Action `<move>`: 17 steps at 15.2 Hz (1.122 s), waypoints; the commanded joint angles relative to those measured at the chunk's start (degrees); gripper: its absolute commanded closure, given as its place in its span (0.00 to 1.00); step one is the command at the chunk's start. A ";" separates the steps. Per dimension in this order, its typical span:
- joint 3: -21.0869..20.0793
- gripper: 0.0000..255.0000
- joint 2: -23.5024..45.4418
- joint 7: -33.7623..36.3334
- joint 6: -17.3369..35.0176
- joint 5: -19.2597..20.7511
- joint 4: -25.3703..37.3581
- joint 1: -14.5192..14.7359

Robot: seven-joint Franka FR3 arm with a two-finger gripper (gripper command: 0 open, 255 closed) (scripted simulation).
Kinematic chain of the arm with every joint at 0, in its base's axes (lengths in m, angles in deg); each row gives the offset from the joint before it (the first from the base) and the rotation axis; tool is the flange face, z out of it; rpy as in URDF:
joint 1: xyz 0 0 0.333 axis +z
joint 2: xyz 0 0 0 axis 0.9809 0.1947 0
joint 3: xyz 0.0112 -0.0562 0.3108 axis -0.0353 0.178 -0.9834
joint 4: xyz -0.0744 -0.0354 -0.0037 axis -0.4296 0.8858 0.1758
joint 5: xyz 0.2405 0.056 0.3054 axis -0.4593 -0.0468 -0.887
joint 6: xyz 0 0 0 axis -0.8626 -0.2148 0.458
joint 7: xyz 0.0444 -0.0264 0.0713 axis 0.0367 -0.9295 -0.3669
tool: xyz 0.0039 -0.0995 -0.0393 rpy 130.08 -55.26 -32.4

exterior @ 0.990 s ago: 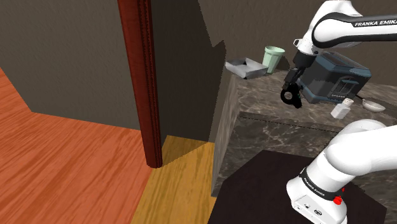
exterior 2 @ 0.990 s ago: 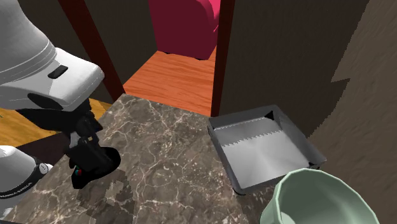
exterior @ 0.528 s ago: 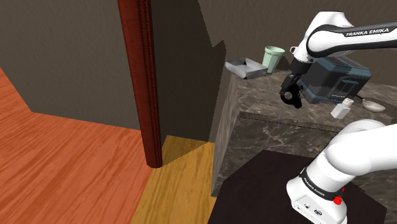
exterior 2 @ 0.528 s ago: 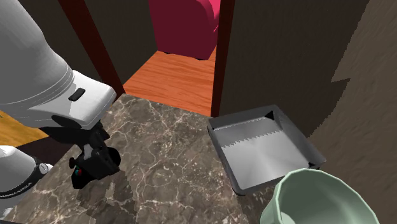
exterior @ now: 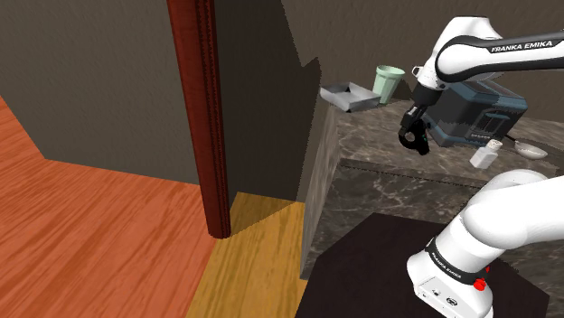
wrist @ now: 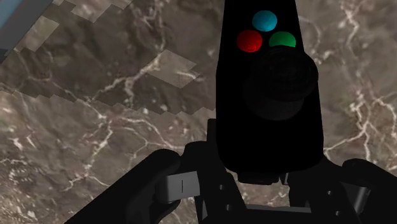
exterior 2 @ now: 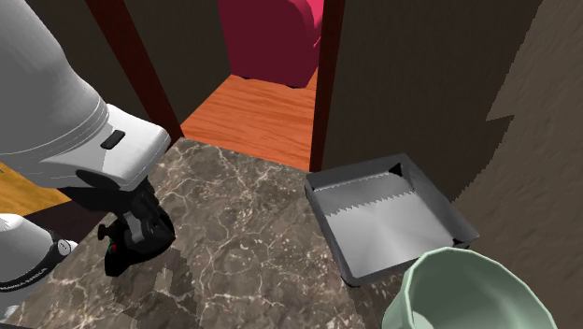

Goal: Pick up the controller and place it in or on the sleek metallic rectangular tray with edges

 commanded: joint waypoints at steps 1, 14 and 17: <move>0.02 1.00 0.05 0.01 -0.04 0.00 -0.10 0.00; -1.08 1.00 -0.89 -0.08 -4.95 -0.87 3.88 0.27; -1.58 1.00 -1.13 -0.13 -7.32 -1.28 6.00 0.44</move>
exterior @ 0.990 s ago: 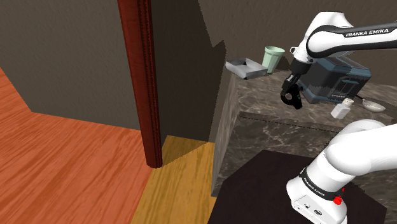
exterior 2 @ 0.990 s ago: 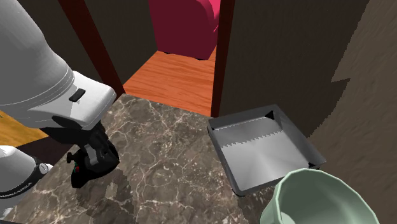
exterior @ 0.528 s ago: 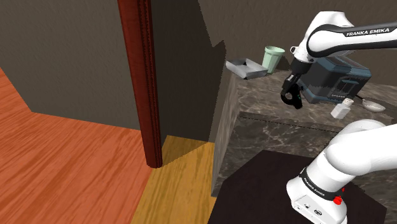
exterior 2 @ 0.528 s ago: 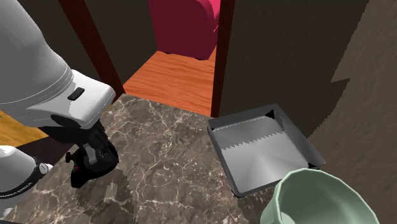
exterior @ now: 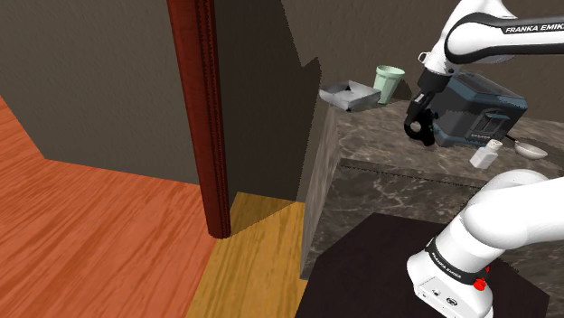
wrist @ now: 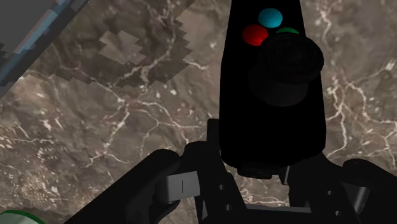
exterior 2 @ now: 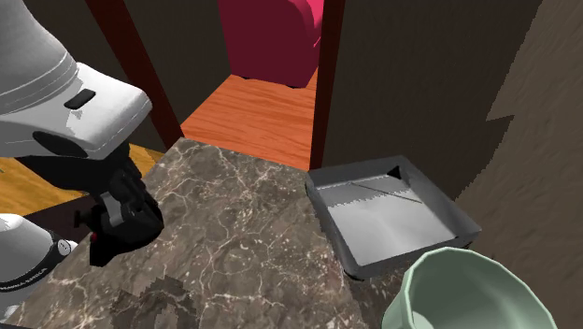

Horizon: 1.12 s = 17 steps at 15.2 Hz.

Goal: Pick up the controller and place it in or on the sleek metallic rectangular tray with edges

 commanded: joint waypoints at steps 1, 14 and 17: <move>-0.44 1.00 -0.13 0.12 -1.46 -0.33 1.31 0.17; -2.15 1.00 0.47 -0.21 -10.92 -1.92 11.35 0.94; -0.41 1.00 7.68 -1.21 -8.64 -2.97 16.39 2.51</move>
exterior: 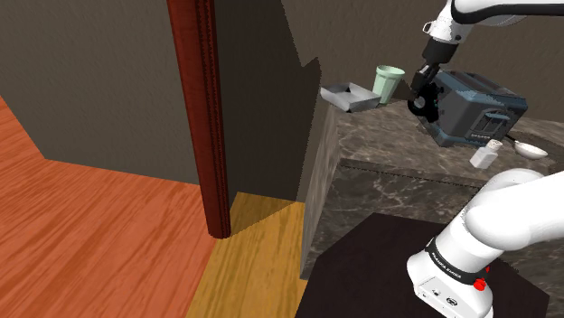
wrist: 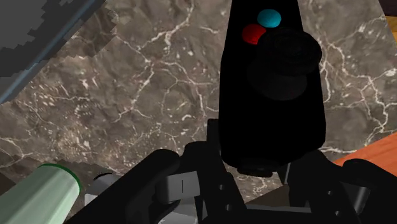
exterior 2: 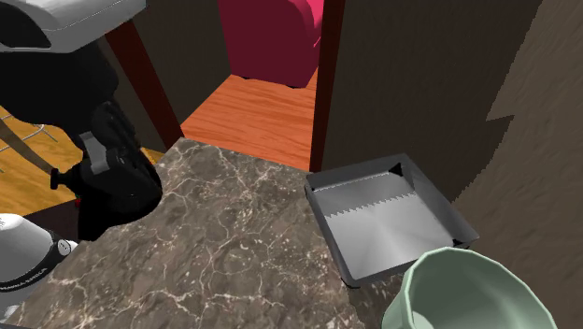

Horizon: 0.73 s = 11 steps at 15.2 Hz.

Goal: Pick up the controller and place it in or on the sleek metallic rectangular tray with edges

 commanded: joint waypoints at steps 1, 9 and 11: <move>1.17 1.00 4.70 -0.85 0.96 -0.83 3.79 0.98; 6.04 1.00 24.51 -5.79 2.98 -7.13 20.93 3.95; 7.14 1.00 29.77 -7.41 2.59 -9.48 26.09 4.12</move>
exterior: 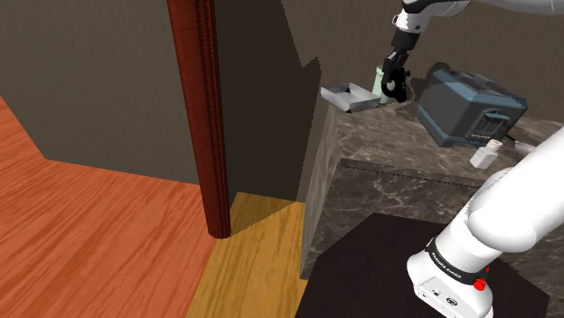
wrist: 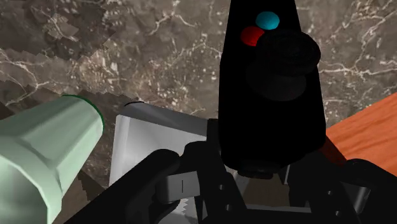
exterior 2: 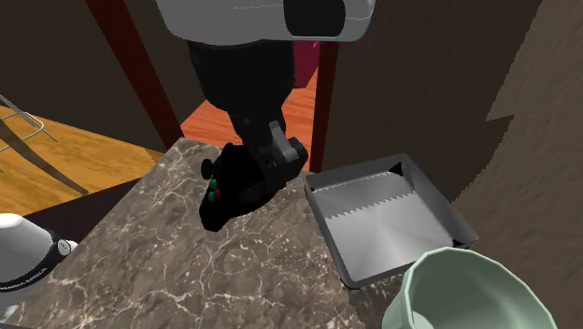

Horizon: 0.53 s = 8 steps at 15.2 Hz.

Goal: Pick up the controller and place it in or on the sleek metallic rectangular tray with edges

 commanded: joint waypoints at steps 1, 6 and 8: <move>0.93 1.00 5.34 -1.49 -0.80 -2.47 5.65 0.12; 2.40 1.00 19.58 -5.42 -4.42 -9.65 21.61 -2.17; 2.39 1.00 25.76 -6.57 -6.89 -12.67 29.49 -4.17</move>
